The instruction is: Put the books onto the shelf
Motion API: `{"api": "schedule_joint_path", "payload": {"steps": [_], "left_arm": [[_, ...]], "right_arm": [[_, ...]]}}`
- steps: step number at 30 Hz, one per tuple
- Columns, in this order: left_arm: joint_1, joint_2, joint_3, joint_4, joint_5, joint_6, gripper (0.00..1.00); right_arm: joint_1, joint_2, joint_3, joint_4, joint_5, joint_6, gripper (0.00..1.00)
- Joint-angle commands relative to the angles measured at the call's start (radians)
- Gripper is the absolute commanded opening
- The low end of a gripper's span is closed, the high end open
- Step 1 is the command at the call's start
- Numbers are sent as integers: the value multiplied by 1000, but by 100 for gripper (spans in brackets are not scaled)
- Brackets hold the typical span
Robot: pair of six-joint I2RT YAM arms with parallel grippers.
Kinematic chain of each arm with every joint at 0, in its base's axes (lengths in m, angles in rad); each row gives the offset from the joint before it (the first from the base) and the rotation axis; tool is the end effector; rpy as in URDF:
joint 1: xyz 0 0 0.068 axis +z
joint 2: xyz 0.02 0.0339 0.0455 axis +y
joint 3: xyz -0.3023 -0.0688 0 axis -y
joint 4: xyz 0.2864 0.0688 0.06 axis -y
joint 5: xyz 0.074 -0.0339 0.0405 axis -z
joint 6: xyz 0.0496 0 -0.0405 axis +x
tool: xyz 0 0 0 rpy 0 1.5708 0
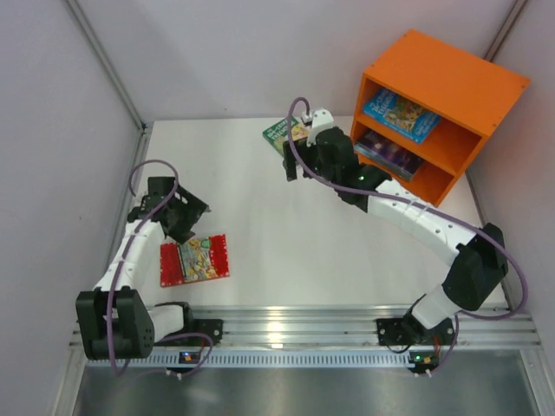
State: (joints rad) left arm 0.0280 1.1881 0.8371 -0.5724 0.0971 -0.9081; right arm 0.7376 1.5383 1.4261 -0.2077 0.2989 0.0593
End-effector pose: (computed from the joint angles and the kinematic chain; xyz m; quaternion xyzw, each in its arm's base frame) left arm 0.2711 0.0028 0.2534 -0.4134 0.8521 -0.1770 0.2678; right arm 0.3182 0.2695 0.4050 -0.1845 0.7850 0.1134 0.5804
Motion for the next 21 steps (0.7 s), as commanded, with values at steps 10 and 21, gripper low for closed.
{"api": "schedule_joint_path", "payload": {"steps": [10, 21], "left_arm": [[24, -24, 31, -391, -648, -318, 87], [75, 44, -78, -259, -606, -265, 84]], "right_arm": [[95, 253, -155, 128, -426, 727, 100], [282, 545, -95, 402, -402, 916, 62]]}}
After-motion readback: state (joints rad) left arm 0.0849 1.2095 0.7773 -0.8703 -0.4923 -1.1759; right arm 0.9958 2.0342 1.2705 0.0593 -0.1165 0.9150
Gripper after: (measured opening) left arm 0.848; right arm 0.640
